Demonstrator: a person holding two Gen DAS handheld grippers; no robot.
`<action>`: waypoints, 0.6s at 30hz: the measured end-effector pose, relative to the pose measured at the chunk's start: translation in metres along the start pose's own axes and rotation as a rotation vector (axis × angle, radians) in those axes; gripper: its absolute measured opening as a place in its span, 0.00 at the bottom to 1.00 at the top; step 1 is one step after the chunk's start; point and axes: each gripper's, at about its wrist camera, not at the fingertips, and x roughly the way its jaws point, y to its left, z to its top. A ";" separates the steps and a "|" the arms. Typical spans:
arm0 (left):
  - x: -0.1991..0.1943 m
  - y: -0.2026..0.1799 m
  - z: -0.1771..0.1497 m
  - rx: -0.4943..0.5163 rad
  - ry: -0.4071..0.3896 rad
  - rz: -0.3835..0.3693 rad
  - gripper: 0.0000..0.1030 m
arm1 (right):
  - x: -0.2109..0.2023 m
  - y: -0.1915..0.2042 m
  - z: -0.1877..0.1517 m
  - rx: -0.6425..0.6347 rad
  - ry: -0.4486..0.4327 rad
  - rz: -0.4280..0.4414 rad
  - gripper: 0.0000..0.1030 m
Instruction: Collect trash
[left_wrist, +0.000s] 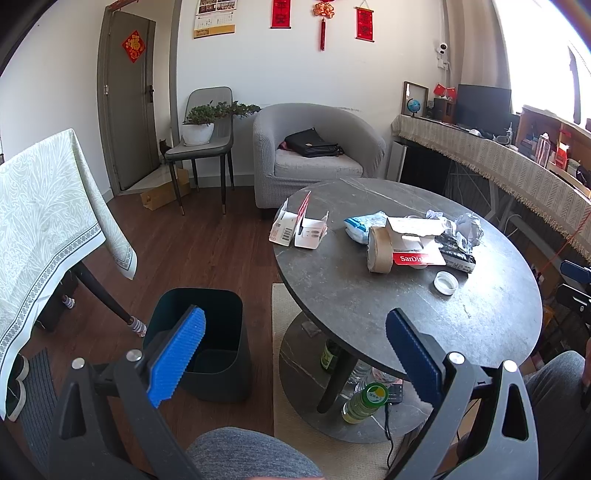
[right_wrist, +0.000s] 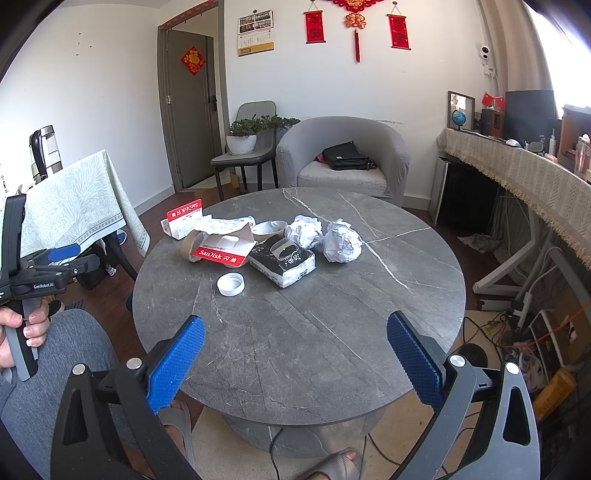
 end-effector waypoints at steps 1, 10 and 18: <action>0.000 0.001 0.000 -0.002 0.000 -0.001 0.97 | 0.000 0.000 0.000 0.000 0.000 0.000 0.97; 0.000 0.000 0.000 -0.005 0.001 0.000 0.97 | 0.000 0.000 0.000 0.000 -0.001 0.000 0.97; 0.001 -0.002 0.000 -0.001 0.001 0.004 0.97 | -0.001 0.000 0.000 0.001 -0.001 0.000 0.97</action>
